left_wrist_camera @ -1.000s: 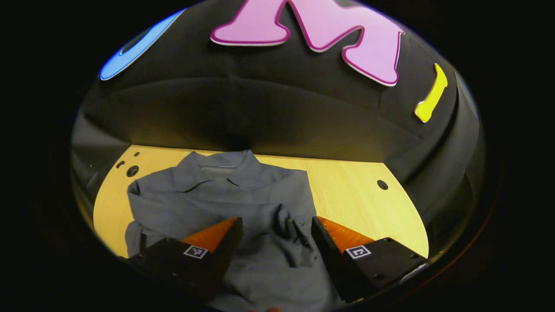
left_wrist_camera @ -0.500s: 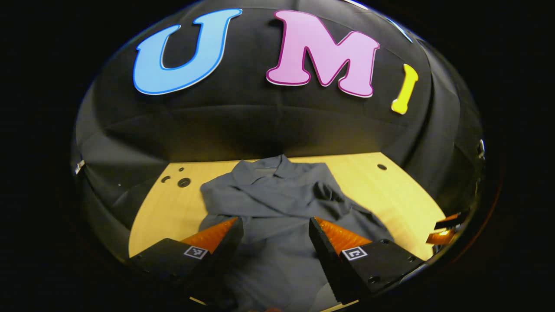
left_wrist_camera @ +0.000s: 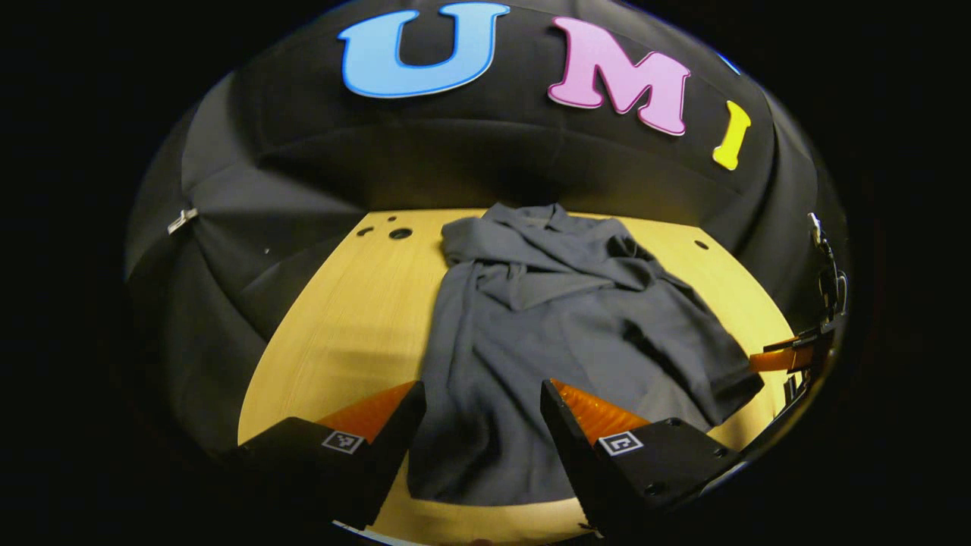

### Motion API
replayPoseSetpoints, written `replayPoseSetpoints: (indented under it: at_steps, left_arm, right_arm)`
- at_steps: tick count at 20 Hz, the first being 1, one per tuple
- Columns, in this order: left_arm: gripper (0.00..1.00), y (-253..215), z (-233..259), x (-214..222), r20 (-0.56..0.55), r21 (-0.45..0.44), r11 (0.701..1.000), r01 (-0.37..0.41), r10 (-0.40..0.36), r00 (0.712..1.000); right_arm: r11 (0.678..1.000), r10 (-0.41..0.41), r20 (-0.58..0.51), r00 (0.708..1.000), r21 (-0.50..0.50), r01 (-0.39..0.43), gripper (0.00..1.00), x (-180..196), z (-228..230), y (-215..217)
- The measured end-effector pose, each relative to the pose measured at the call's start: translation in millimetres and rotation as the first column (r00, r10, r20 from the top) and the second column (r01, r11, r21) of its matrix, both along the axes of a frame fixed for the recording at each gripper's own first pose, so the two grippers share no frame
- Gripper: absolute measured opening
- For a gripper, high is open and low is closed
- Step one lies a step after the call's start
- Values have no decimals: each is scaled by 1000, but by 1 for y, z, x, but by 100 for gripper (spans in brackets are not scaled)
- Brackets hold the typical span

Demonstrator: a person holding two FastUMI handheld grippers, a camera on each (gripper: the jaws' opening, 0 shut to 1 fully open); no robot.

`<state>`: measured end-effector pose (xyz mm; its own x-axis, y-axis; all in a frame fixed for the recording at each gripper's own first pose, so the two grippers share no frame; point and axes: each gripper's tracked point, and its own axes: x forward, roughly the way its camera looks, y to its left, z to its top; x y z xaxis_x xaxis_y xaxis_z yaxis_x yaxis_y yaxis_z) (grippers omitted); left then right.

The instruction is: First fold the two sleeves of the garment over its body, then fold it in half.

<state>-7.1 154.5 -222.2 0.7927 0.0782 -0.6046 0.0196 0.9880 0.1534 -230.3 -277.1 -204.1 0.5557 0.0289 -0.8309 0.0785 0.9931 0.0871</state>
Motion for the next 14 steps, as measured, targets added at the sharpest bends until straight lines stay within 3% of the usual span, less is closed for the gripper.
replayPoseSetpoints:
  at_steps: [5,6,7,8,14]
  left_arm:
    - [92,14,-45,-31,-100,-18,998,-60,58,993]
    - [96,16,-53,-34,-121,-11,998,-63,62,991]
    - [92,17,-61,-39,-141,-3,998,-56,55,989]
    - [96,16,-68,-43,-156,12,999,-47,48,987]
    - [97,21,-84,-47,-193,43,998,-45,53,980]
  right_arm:
    - [1000,-10,-38,999,3,10,99,-4,-21,9]
    - [1000,1,-49,999,-9,-2,99,-6,-25,11]
    - [1000,7,-61,998,-19,-8,99,-7,-31,11]
    - [1000,1,-71,997,-26,-3,99,-9,-35,10]
    - [998,13,-102,995,-54,-19,98,-10,-48,9]
